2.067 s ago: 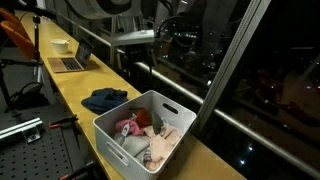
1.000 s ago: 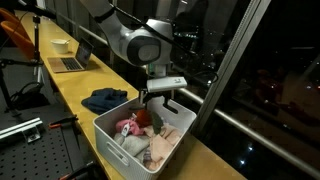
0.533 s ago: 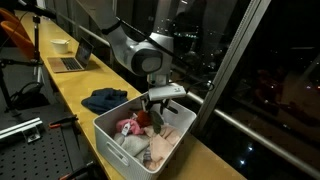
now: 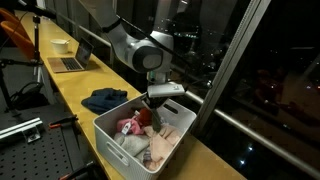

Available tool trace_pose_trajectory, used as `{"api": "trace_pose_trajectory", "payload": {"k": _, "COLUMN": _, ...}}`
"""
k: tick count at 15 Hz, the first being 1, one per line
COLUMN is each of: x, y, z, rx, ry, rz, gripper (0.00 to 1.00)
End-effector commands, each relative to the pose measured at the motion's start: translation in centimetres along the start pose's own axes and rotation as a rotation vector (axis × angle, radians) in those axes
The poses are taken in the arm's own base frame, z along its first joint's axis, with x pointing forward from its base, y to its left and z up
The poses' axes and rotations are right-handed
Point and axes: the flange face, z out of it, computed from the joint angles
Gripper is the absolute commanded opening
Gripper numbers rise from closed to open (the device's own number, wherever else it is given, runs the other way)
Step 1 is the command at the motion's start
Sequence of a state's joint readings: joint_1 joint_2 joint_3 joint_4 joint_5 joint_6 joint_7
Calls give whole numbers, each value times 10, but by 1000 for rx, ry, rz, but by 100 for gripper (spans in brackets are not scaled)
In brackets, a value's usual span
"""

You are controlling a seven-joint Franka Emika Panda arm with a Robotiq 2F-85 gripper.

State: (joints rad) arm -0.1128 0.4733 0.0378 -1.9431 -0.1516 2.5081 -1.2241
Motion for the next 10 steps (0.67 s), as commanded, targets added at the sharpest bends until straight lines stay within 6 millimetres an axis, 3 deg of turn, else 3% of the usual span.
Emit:
{"api": "trace_pose_trajectory", "payload": {"k": 1, "x": 18, "y": -5, "z": -41, "rx": -2, "ry": -13, "rz": 30, "gripper": 1}}
{"api": "trace_pose_trajectory", "payload": {"k": 7, "x": 85, "y": -30, "z": -169, "rx": -166, "ry": -54, "rz": 17, "gripper": 2}}
{"api": "trace_pose_trajectory", "payload": {"k": 10, "x": 130, "y": -58, "z": -236, "rx": -245, "ry": -78, "rz": -12, "gripper": 2}}
